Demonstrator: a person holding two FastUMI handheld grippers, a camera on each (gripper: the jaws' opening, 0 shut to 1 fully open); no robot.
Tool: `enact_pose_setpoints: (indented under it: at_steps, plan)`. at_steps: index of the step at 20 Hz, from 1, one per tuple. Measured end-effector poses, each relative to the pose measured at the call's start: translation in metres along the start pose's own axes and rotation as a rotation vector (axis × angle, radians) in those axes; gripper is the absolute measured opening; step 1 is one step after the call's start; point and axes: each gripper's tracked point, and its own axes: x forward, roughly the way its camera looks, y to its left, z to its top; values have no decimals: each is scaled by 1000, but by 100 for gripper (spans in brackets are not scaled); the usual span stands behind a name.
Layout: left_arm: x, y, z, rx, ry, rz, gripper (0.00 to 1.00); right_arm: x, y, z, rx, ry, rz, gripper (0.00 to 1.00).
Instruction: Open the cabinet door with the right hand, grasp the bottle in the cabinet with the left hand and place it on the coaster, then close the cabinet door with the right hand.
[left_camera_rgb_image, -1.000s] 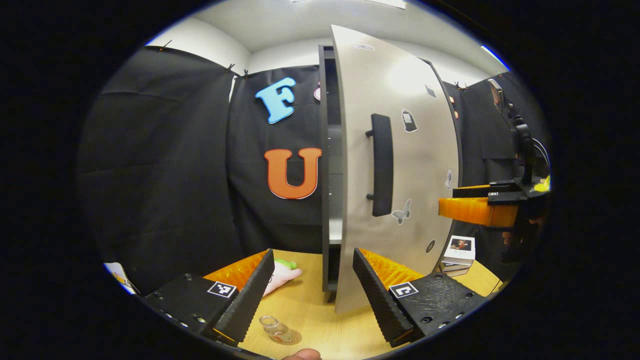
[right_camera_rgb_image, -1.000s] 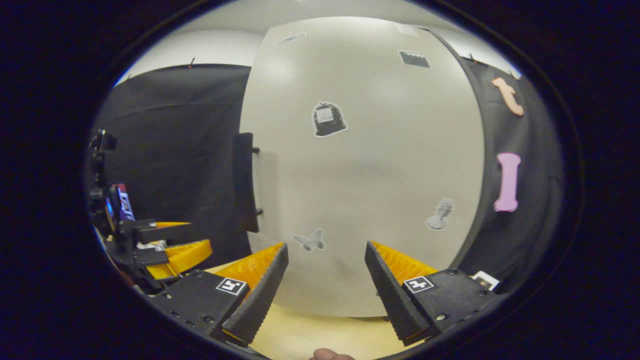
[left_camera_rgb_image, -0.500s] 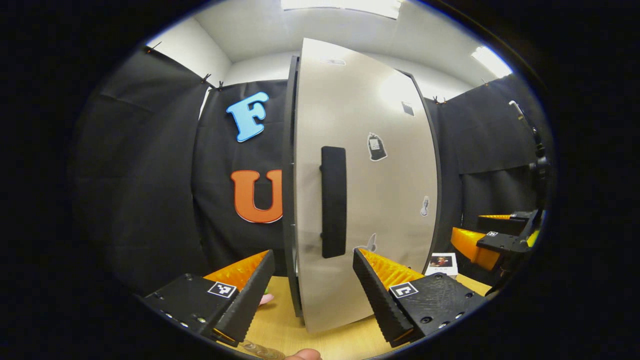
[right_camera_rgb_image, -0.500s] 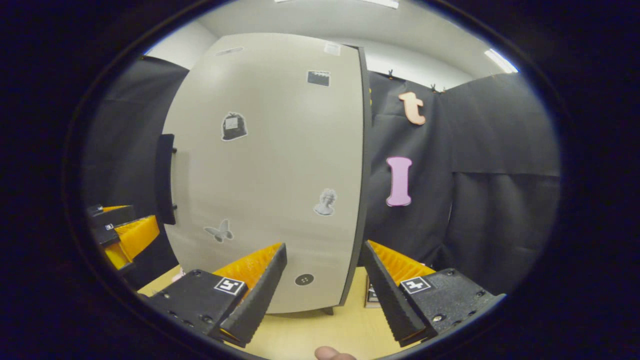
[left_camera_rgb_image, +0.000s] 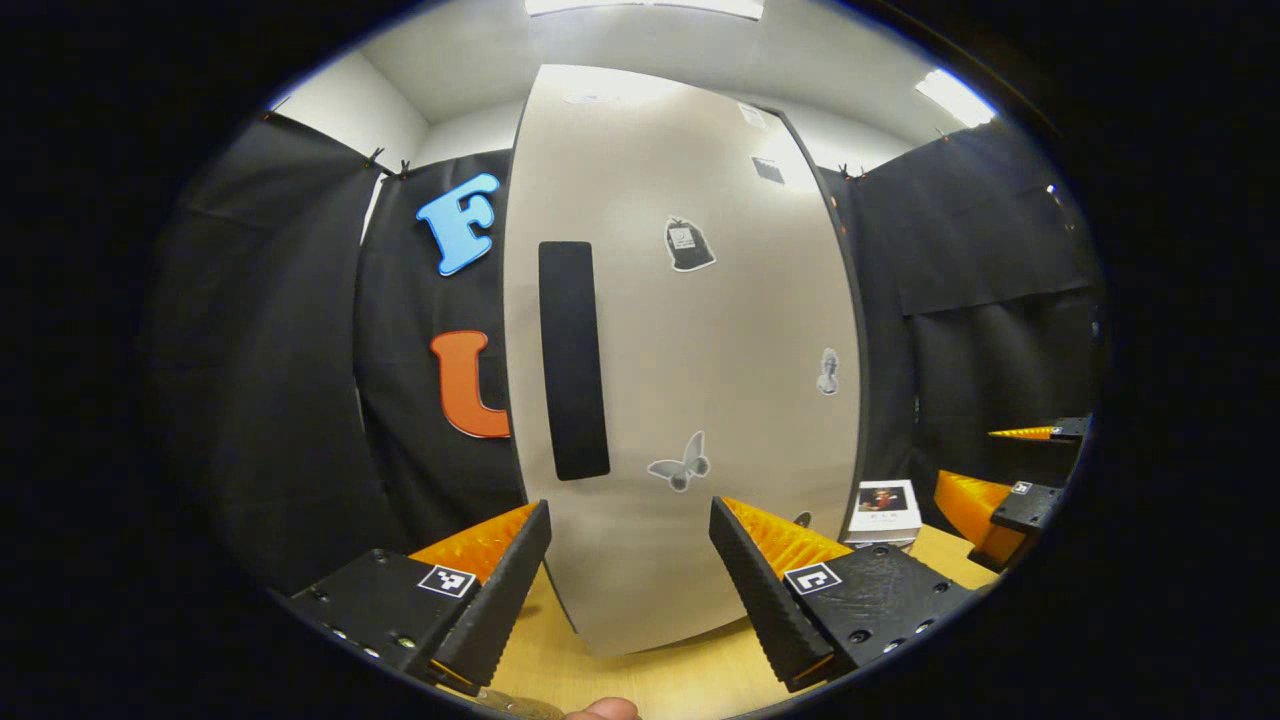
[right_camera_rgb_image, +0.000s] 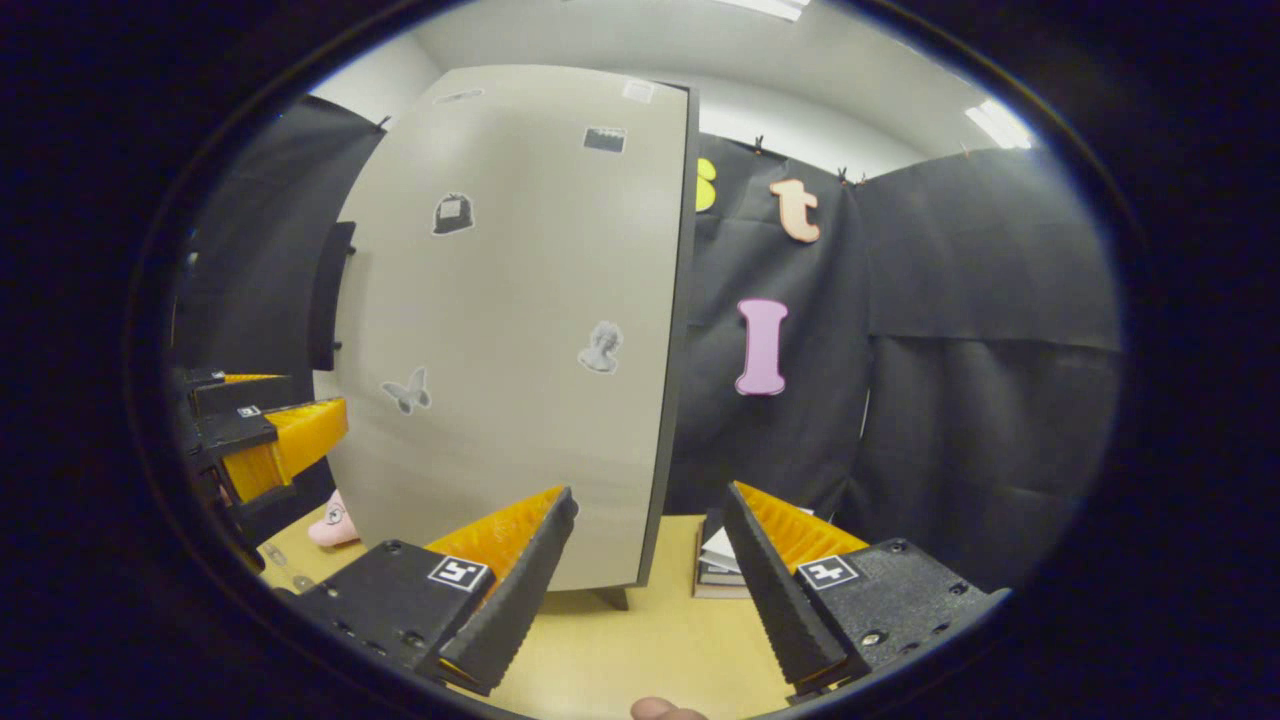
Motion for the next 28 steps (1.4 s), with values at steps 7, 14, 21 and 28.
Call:
enact_pose_setpoints:
  at_steps: [7, 14, 21, 28]
  plan:
    - [21, -3, -3, -33, 17, 111, 96, 18, -12, -7, -4, -3, 106, 98]
    - [-1, -26, -9, -12, -4, 103, 96, 22, 15, 2, 39, -30, 137, 98]
    - [-5, -41, -28, -34, 34, 5, 96, 19, 32, 18, 84, -69, 127, 98]
    - [-9, -27, -35, -59, 44, -24, 96, 27, 45, 2, 60, 9, 106, 97]
